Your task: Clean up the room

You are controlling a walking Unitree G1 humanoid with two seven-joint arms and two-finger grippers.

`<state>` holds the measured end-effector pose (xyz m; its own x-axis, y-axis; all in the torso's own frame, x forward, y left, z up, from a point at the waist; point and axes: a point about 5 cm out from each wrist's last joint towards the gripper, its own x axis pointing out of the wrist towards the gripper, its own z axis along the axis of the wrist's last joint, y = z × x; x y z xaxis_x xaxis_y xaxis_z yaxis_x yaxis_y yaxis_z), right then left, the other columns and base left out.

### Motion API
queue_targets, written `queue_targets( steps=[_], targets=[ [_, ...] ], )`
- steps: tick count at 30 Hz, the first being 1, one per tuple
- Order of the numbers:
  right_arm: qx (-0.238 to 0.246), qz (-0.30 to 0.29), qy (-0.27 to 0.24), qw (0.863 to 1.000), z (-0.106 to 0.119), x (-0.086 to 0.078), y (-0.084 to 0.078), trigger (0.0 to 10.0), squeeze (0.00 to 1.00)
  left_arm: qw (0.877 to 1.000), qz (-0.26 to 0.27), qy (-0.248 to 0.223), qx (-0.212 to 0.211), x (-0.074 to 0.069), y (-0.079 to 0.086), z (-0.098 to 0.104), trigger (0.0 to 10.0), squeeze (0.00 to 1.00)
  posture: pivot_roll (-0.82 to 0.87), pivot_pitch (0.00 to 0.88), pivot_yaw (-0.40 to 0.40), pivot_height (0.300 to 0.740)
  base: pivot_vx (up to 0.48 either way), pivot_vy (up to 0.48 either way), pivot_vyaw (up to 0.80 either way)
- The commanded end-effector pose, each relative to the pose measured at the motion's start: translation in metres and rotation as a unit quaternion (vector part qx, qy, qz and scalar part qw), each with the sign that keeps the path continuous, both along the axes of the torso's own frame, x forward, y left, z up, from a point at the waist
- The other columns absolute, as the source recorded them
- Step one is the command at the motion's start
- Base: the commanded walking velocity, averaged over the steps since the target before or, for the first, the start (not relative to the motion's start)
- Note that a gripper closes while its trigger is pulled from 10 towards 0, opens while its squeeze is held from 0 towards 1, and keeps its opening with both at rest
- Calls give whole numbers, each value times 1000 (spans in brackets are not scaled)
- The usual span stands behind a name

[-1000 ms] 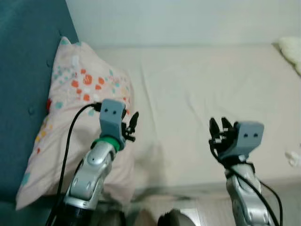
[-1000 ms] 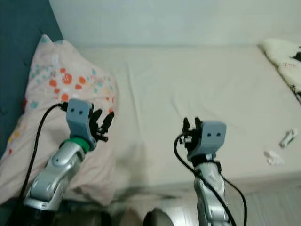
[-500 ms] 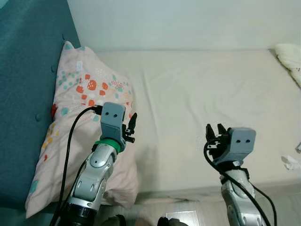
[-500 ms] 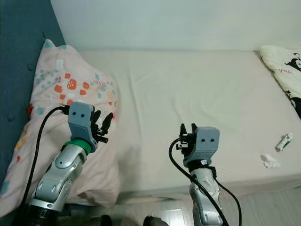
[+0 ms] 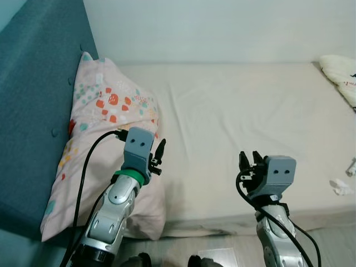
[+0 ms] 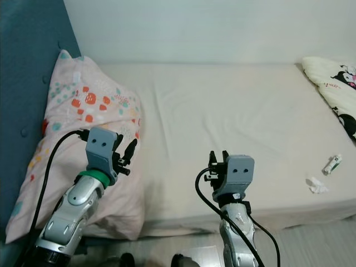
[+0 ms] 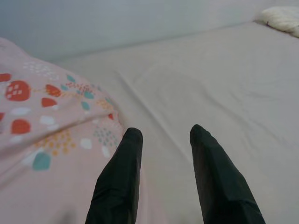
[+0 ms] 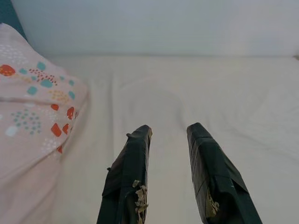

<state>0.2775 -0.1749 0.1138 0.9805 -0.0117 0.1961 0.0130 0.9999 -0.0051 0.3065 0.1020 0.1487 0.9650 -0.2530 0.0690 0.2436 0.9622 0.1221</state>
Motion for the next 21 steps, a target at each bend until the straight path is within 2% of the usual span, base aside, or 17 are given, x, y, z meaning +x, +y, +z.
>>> queue_targets(
  steps=[1, 12, 21],
  targets=[
    [1, -8, 11, 1000, -6, -2, -5, 10000, 0, 1000, -3, 10, 9, -2, -2, -8, 10000, 0, -31, 83, 18, 740, -326, 0, 0],
    [3, -9, 8, 1000, -7, 1, -2, 10000, 0, 1000, -4, 4, 12, -2, -1, -7, 10000, 0, -23, 81, 21, 740, -327, 0, 0],
    [8, -20, 17, 1000, -10, 1, -7, 10000, 0, 1000, -7, 2, 13, -2, -2, -7, 10000, 0, -22, 78, 22, 740, -328, 0, 0]
  ],
)
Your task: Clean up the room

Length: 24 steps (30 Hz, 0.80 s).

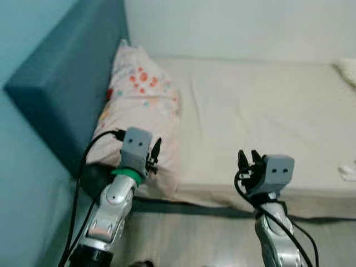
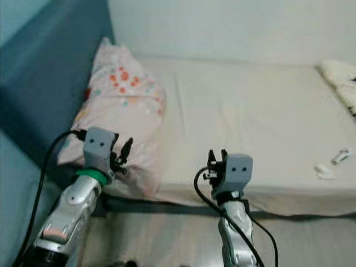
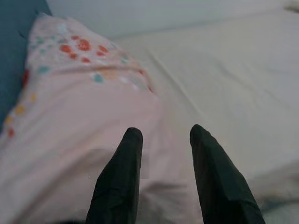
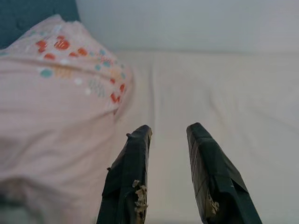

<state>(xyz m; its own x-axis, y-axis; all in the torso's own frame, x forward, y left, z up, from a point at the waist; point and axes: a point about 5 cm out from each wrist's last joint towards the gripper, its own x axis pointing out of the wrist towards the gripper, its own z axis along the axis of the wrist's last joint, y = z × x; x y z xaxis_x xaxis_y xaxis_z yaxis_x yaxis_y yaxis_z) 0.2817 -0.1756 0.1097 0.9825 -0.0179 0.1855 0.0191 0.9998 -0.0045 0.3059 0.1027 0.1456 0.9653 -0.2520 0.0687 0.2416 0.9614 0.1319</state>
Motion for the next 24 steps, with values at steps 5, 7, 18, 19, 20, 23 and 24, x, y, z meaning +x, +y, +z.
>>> queue_targets(
  steps=[5, 7, 18, 19, 20, 23, 24],
  targets=[
    [13, -19, 15, 1000, -8, -3, -7, 10000, 0, 1000, -9, 4, 7, -1, -3, -4, 10000, 0, -22, 78, 22, 740, -329, 0, 0],
    [13, -20, 20, 1000, -10, -3, -7, 10000, 0, 1000, -10, 5, 8, -1, -3, -5, 10000, 0, -22, 78, 22, 740, -306, 0, 0],
    [12, -40, 65, 997, -33, -7, -21, 10000, 0, 991, 23, 131, -11, 4, 17, -43, 10000, 0, -24, 76, 19, 740, 0, 0, -800],
    [8, -46, 82, 996, -42, -9, -27, 10000, 0, 988, 40, 149, -2, 5, 27, -54, 10000, 0, -24, 76, 19, 740, 0, 0, -800],
    [5, -56, 106, 993, -53, -12, -35, 10000, 0, 984, 64, 161, 28, 6, 38, -66, 10000, 0, -26, 69, 18, 740, 0, 0, -800],
    [9, -77, 151, 986, -74, -19, -47, 10000, 0, 976, 97, 174, 85, 3, 56, -88, 10000, 0, -27, 60, 19, 740, 0, 0, -800],
    [9, -77, 151, 986, -74, -19, -47, 10000, 0, 976, 97, 174, 85, 3, 56, -88, 10000, 0, -27, 60, 19, 740, 0, 0, -800]
  ],
)
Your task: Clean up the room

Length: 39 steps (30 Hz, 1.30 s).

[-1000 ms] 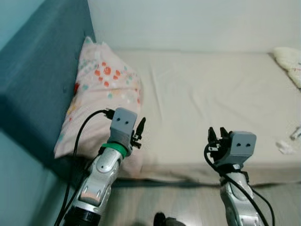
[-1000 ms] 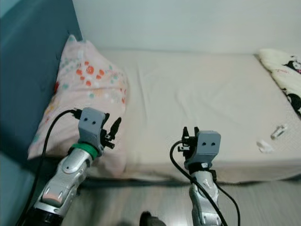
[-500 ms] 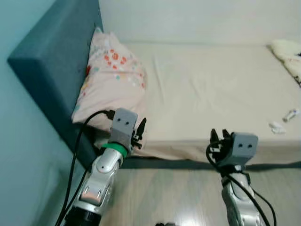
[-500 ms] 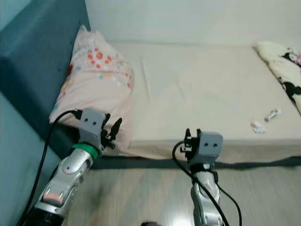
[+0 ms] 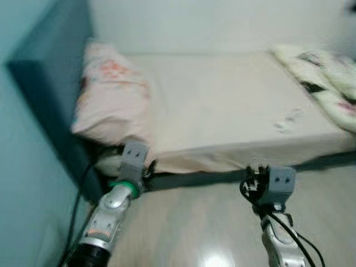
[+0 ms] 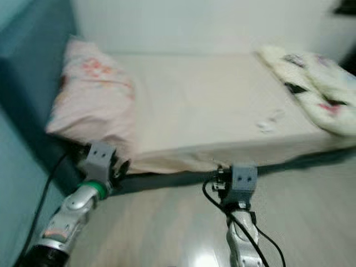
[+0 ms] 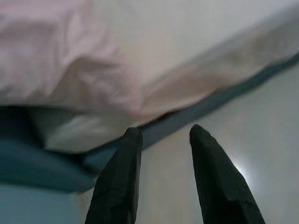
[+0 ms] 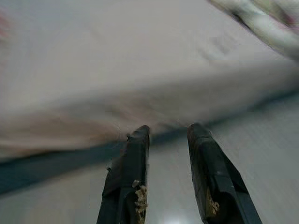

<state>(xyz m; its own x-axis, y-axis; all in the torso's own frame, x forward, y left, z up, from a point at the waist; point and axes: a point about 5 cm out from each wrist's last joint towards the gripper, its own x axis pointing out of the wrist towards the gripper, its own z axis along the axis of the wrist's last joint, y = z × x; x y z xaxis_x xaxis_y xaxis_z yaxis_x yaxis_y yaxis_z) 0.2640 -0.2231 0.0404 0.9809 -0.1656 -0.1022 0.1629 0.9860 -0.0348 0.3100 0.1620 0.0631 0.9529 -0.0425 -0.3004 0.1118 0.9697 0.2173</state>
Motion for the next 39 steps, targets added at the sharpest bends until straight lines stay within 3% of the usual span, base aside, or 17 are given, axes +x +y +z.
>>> queue_targets(
  steps=[1, 5, 9, 15, 17, 22, 28, 39],
  targets=[
    [14, -11, 30, 999, -15, -6, -3, 10000, 0, 999, -5, 48, 21, -8, 3, -24, 10000, 0, -27, 60, 19, 740, 0, 0, -800],
    [14, -10, 45, 999, -22, -9, -3, 10000, 0, 996, -12, 85, 24, -15, 7, -37, 10000, 0, -30, 52, 22, 740, 0, 0, -800],
    [13, 0, 79, 997, -37, -16, 4, 10000, 0, 987, -7, 158, 24, -39, 16, -71, 10000, 0, -30, 38, 21, 740, 0, 0, -800],
    [14, 9, 102, 995, -47, -21, 10, 10000, 0, 978, 13, 207, 12, -57, 23, -92, 10000, 0, -33, 35, 21, 740, 0, 0, -800],
    [21, 10, 108, 994, -51, -20, 10, 10000, 0, 972, 43, 229, -20, -66, 24, -103, 10000, 0, -33, 32, 21, 740, 0, 0, -800],
    [20, 14, 109, 994, -51, -19, 10, 10000, 0, 973, 42, 224, -26, -65, 21, -103, 10000, 0, -33, 32, 21, 740, 0, 0, -800],
    [25, 15, 111, 993, -54, -18, 9, 10000, 0, 981, 19, 194, 9, -58, 19, -100, 10000, 0, -34, 34, 12, 740, 0, 0, -800],
    [20, 16, 104, 994, -53, -18, 8, 10000, 0, 985, 9, 169, 15, -50, 16, -94, 10000, 0, -35, 44, 10, 740, 0, 0, -800]
  ],
)
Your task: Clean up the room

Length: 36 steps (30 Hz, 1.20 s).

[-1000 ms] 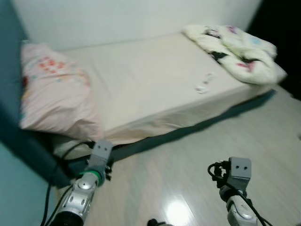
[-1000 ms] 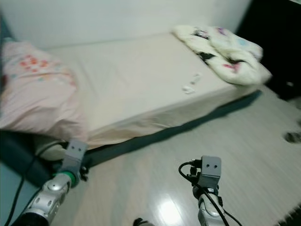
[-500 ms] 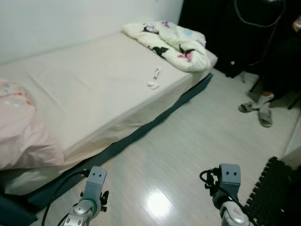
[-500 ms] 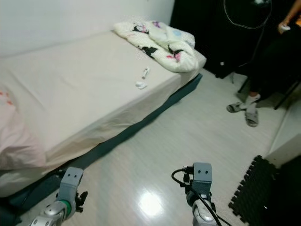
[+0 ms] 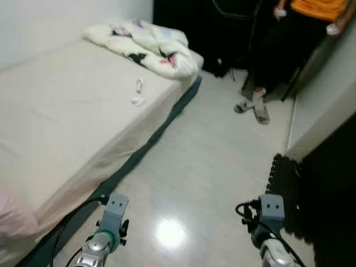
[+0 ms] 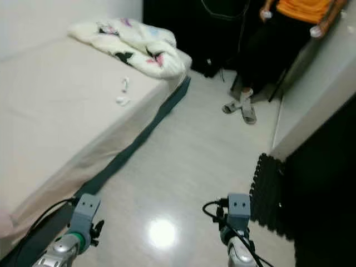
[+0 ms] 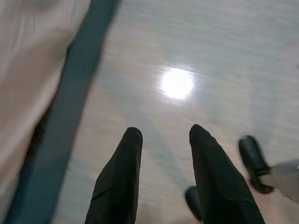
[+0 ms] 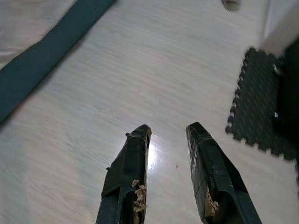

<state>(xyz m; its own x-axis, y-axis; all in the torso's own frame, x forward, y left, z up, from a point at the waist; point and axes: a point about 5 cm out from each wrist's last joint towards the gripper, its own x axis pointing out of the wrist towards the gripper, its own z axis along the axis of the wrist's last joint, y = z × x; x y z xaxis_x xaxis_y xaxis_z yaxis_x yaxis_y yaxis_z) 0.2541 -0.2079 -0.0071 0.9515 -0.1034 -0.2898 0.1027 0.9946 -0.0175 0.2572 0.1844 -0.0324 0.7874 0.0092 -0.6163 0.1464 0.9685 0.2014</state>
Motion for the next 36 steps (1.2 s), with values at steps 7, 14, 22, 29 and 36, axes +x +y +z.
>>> queue_targets(
  steps=[7, 14, 22, 29, 36],
  targets=[
    [-11, -6, 1, 1000, -3, -6, -8, 10000, 0, 999, -15, -31, -4, 10, -7, 7, 10000, 0, -33, 47, 9, 740, 0, 0, -800],
    [-11, -8, -41, 999, 12, 6, -10, 10000, 0, 998, -17, -56, -16, 19, -11, 16, 10000, 0, -33, 47, 9, 740, 0, 0, -800],
    [-6, -12, -62, 998, 20, 14, -11, 10000, 0, 996, -19, -79, -21, 27, -18, 23, 10000, 0, -30, 50, 9, 740, 0, 0, -800],
    [-5, -13, -66, 998, 21, 14, -11, 10000, 0, 995, -25, -95, -8, 29, -19, 26, 10000, 0, -22, 51, 13, 740, 166, 0, -800],
    [-17, 16, -69, 997, 23, 20, 0, 10000, 0, 995, -18, -95, -3, 27, -15, 25, 10000, 0, -3, 54, 1, 740, 383, 0, -800]
  ],
)
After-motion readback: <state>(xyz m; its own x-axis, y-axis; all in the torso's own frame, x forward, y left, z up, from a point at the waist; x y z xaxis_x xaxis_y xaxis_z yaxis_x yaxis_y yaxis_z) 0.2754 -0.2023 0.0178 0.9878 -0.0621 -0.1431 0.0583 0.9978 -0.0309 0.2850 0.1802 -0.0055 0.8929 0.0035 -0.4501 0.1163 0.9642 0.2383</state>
